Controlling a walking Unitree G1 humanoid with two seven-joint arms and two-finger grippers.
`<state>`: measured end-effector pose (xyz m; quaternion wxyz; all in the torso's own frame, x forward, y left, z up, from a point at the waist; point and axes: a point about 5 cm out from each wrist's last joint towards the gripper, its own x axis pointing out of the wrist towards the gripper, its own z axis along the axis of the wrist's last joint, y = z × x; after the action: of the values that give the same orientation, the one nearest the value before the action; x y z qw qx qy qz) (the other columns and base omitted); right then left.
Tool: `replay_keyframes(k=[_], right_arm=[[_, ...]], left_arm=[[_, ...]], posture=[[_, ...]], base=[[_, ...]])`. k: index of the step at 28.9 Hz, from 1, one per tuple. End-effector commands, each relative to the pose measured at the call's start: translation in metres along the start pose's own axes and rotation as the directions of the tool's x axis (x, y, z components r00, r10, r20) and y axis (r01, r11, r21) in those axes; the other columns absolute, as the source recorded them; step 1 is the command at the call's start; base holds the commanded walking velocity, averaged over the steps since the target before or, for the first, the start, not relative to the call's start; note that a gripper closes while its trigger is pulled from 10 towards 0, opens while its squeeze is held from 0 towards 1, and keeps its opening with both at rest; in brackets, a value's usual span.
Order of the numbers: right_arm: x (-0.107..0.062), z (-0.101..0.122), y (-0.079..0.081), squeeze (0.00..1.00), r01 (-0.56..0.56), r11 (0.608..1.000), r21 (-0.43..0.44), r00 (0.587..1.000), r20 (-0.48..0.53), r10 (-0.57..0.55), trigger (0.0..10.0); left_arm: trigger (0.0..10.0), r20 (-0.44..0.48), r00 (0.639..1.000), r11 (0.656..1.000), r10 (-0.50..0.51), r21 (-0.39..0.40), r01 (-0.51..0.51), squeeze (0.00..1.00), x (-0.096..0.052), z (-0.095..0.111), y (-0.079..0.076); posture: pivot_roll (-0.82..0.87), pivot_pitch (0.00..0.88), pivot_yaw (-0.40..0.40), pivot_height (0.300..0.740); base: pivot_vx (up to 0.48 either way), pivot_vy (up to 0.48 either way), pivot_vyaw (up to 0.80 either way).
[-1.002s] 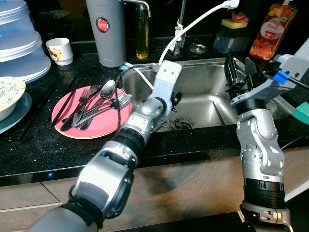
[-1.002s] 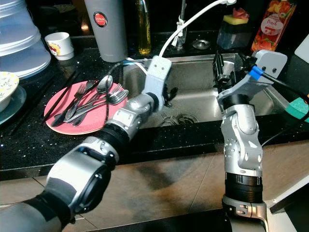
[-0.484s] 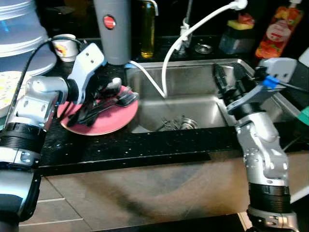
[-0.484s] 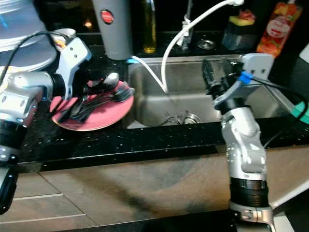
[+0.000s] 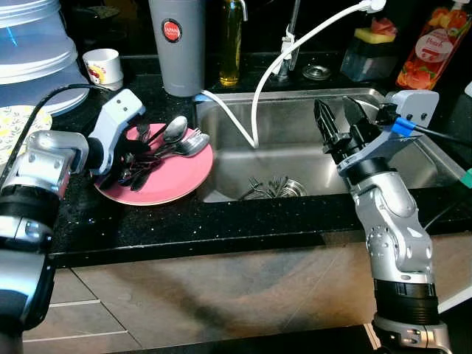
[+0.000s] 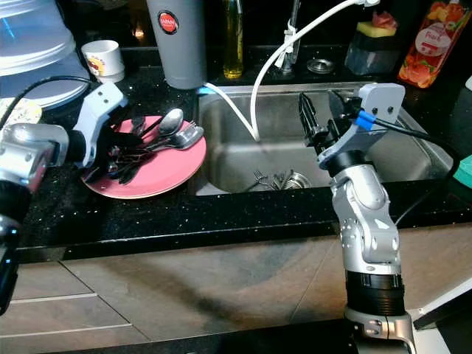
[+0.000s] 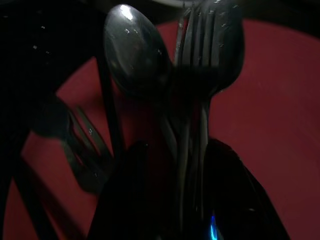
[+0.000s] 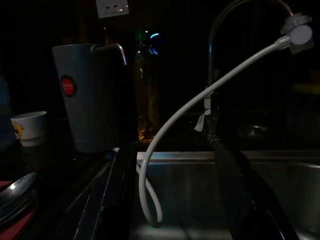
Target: Kitchen organization
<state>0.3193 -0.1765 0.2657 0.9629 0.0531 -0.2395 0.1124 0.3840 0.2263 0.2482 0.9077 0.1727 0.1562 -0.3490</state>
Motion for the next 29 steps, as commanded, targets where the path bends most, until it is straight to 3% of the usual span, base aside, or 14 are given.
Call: replay_keyframes(k=[1,4,5,8,9,10,12,15,19,23,29], right_arm=[[-0.003,-0.002,0.001,0.00,0.000,1.000,0.003,1.000,-0.016,0.000,10.0],[-0.003,-0.002,0.001,0.00,0.001,1.000,0.003,1.000,-0.016,-0.001,10.0],[-0.003,-0.002,0.000,0.00,0.001,1.000,0.002,1.000,-0.017,-0.001,10.0],[-0.004,-0.002,0.000,0.00,0.001,1.000,-0.002,1.000,-0.021,-0.001,10.0],[-0.005,-0.001,-0.001,0.00,0.002,1.000,-0.005,1.000,-0.024,-0.002,10.0],[-0.006,-0.001,-0.001,0.00,0.003,1.000,-0.007,1.000,-0.027,-0.003,10.0],[-0.006,-0.001,-0.001,0.00,0.003,1.000,-0.007,1.000,-0.027,-0.003,10.0],[-0.009,-0.002,-0.001,0.00,0.001,1.000,-0.009,0.999,-0.038,-0.001,10.0],[-0.009,-0.003,-0.001,0.00,0.000,1.000,-0.010,0.999,-0.042,0.000,10.0],[-0.012,-0.006,0.000,0.00,-0.007,1.000,-0.010,0.998,-0.057,0.006,10.0],[-0.013,-0.007,0.001,0.00,-0.008,1.000,-0.005,0.998,-0.061,0.008,10.0]], left_arm=[[10.0,0.002,1.000,0.998,0.018,-0.053,-0.018,0.81,0.008,0.001,-0.001],[10.0,0.001,1.000,0.997,0.030,-0.068,-0.029,0.81,0.012,0.002,-0.002],[10.0,-0.006,0.999,0.996,0.033,-0.082,-0.033,1.00,0.013,0.002,-0.002],[10.0,-0.007,0.999,0.993,0.053,-0.103,-0.054,1.00,0.014,0.009,-0.001],[10.0,0.000,0.998,0.990,0.065,-0.125,-0.065,0.38,0.012,0.015,0.001],[10.0,0.005,0.997,0.988,0.072,-0.140,-0.071,0.00,0.011,0.020,0.003],[10.0,0.005,0.997,0.988,0.072,-0.140,-0.071,0.00,0.011,0.020,0.003],[10.0,-0.004,0.995,0.976,0.100,-0.192,-0.099,0.00,-0.002,0.040,0.012],[10.0,-0.017,0.995,0.974,0.103,-0.200,-0.104,0.00,-0.007,0.044,0.014],[10.0,-0.088,0.986,0.970,0.141,-0.188,-0.156,0.00,-0.026,0.047,0.025],[10.0,-0.099,0.981,0.962,0.170,-0.199,-0.187,0.00,-0.031,0.048,0.029]], posture=[[0.09,0.074,0.023,0.740],[0.09,0.074,0.023,0.740],[0.08,0.078,0.023,0.740],[0.08,0.089,0.024,0.740],[0.07,0.099,0.025,0.740],[0.07,0.099,0.025,0.740],[0.07,0.099,0.025,0.740],[0.07,0.121,0.031,0.740],[0.07,0.121,0.031,0.740],[0.10,0.142,0.043,0.740],[0.10,0.142,0.043,0.740]], base=[[0.000,0.000,0.00],[0.000,0.000,0.00],[0.000,0.000,0.00],[0.000,0.000,0.00],[0.000,0.000,0.00],[0.000,0.000,0.00],[0.000,0.000,0.00],[0.000,0.000,0.00],[0.000,0.000,0.00],[0.000,0.000,0.00],[0.000,0.000,0.00]])
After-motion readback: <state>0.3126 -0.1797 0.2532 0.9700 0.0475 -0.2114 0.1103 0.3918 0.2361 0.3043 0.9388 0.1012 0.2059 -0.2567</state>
